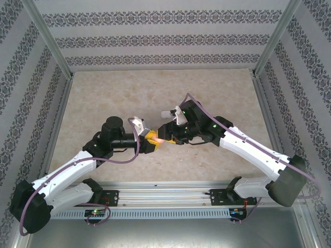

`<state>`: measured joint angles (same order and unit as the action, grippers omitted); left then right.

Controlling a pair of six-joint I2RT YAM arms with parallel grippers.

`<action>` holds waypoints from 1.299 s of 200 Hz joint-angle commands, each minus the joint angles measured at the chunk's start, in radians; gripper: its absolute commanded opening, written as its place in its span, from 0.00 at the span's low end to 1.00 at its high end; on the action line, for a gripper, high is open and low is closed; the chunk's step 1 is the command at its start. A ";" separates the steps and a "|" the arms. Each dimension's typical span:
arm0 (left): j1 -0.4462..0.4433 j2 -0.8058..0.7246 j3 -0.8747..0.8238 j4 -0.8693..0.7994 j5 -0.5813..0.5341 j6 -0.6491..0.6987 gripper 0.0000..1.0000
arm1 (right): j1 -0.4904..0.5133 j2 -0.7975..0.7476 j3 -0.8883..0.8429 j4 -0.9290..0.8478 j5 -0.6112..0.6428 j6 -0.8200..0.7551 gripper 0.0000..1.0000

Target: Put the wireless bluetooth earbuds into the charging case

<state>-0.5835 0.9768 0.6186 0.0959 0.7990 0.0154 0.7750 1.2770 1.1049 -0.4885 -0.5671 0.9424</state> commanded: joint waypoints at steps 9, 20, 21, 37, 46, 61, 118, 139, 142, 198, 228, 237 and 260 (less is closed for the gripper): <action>-0.007 -0.040 0.010 0.027 -0.026 0.037 0.20 | 0.013 0.003 -0.012 0.024 -0.029 0.024 0.30; -0.007 -0.042 0.011 0.020 -0.034 0.046 0.22 | 0.013 0.000 -0.018 0.030 -0.032 0.029 0.24; -0.007 -0.042 0.011 0.019 -0.036 0.047 0.22 | 0.013 -0.001 -0.019 0.032 -0.032 0.030 0.23; -0.007 -0.042 0.015 0.018 -0.052 0.055 0.24 | 0.012 -0.005 -0.031 0.059 -0.044 0.046 0.19; -0.007 -0.041 0.016 0.017 -0.059 0.060 0.26 | 0.012 -0.008 -0.041 0.082 -0.051 0.057 0.17; -0.007 -0.042 0.024 0.012 -0.080 0.074 0.32 | 0.012 -0.014 -0.053 0.117 -0.053 0.082 0.16; 0.016 -0.131 0.036 -0.008 -0.230 0.129 0.65 | -0.039 -0.065 -0.153 0.357 -0.050 0.265 0.16; 0.054 -0.164 0.030 -0.005 -0.195 0.119 0.69 | -0.066 -0.082 -0.182 0.441 -0.055 0.326 0.16; 0.063 -0.167 0.028 -0.001 -0.183 0.112 0.69 | -0.070 -0.084 -0.187 0.453 -0.056 0.338 0.16; 0.258 -0.067 -0.138 0.560 0.149 -0.243 0.63 | -0.097 -0.081 -0.218 0.640 -0.081 0.468 0.16; 0.269 0.055 -0.139 0.772 0.268 -0.331 0.63 | -0.098 -0.064 -0.215 0.706 -0.092 0.510 0.16; 0.269 0.068 -0.138 0.790 0.277 -0.333 0.64 | -0.098 -0.057 -0.212 0.717 -0.096 0.517 0.15; 0.264 0.068 -0.117 0.752 0.278 -0.313 0.65 | -0.095 -0.043 -0.199 0.724 -0.099 0.519 0.16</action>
<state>-0.3206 1.0531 0.4747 0.7116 0.9943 -0.2554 0.6827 1.2160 0.8978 0.1635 -0.6422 1.4311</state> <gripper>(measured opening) 0.644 0.233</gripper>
